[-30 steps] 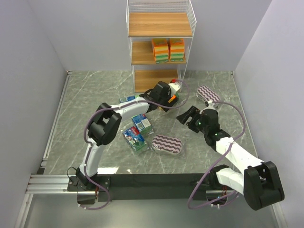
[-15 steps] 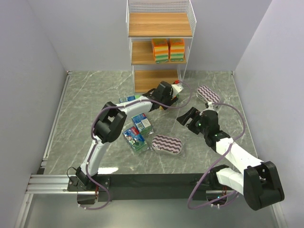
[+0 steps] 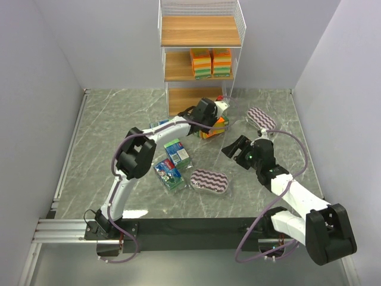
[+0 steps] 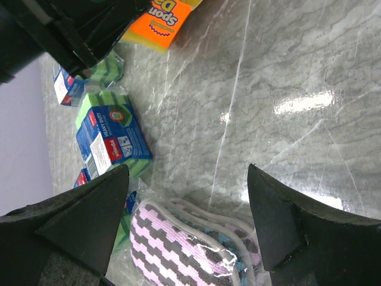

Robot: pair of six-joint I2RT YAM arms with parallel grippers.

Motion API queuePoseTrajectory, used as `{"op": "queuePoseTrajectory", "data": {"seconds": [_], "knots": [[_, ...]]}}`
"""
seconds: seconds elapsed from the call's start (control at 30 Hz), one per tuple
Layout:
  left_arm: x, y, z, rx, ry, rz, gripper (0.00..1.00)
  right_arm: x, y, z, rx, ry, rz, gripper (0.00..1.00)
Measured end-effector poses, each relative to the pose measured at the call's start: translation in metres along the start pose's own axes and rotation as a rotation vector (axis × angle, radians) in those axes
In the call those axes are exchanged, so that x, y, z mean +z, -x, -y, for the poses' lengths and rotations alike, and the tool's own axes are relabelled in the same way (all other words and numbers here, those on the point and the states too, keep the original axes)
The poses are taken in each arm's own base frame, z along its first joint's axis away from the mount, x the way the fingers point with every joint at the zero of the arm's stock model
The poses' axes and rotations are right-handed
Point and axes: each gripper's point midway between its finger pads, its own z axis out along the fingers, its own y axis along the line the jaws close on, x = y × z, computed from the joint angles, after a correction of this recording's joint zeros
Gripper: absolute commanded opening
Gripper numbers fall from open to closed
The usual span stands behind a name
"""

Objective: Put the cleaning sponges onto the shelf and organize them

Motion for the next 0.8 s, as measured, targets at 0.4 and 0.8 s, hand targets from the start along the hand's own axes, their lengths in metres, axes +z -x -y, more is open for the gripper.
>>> {"op": "queuePoseTrajectory", "data": {"seconds": [0.4,0.8], "knots": [[-0.047,0.020,0.001,-0.586,-0.370,0.041,0.32,-0.007,0.004,0.001,-0.003,-0.010,0.017,0.89],[-0.070,-0.041,0.057,-0.937,-0.580,-0.090,0.74,-0.010,0.005,0.010,-0.012,-0.048,0.024,0.90]]}}
